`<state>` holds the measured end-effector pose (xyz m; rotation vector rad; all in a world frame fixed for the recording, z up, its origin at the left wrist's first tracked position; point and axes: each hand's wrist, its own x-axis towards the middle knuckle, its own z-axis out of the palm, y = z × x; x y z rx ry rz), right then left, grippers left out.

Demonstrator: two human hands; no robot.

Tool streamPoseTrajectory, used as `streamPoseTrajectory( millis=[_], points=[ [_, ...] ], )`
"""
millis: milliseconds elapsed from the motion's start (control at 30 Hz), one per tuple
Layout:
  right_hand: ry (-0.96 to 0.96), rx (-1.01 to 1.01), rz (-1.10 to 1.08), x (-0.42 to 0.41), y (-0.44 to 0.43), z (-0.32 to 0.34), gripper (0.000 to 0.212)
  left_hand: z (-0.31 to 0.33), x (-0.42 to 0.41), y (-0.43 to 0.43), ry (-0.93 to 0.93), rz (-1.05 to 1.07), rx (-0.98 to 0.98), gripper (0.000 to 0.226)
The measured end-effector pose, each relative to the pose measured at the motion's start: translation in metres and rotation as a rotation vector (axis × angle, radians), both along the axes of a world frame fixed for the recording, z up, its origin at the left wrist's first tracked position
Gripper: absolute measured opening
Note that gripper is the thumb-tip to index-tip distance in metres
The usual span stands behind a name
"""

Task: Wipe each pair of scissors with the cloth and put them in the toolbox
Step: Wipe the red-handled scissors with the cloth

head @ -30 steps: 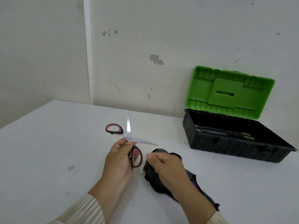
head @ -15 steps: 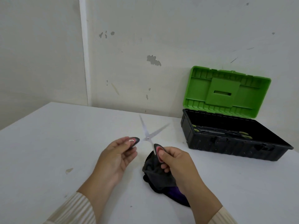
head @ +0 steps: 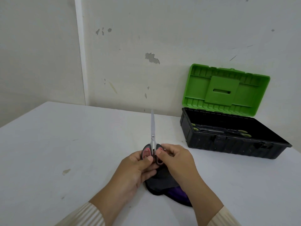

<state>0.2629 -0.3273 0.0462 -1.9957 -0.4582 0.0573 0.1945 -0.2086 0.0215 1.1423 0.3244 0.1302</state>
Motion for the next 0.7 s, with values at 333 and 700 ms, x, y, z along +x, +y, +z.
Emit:
streamPoseTrajectory(
  millis=[333,700],
  points=[
    [-0.157,0.026,-0.189,0.014,-0.022,0.019,0.027,0.015,-0.003,-0.025,-0.057,0.025,0.611,0.028],
    [-0.209,-0.366,-0.324,0.053,-0.141,0.032,0.020,0.006,0.075,-0.138,0.069,-0.454,1.416,0.042]
  ],
)
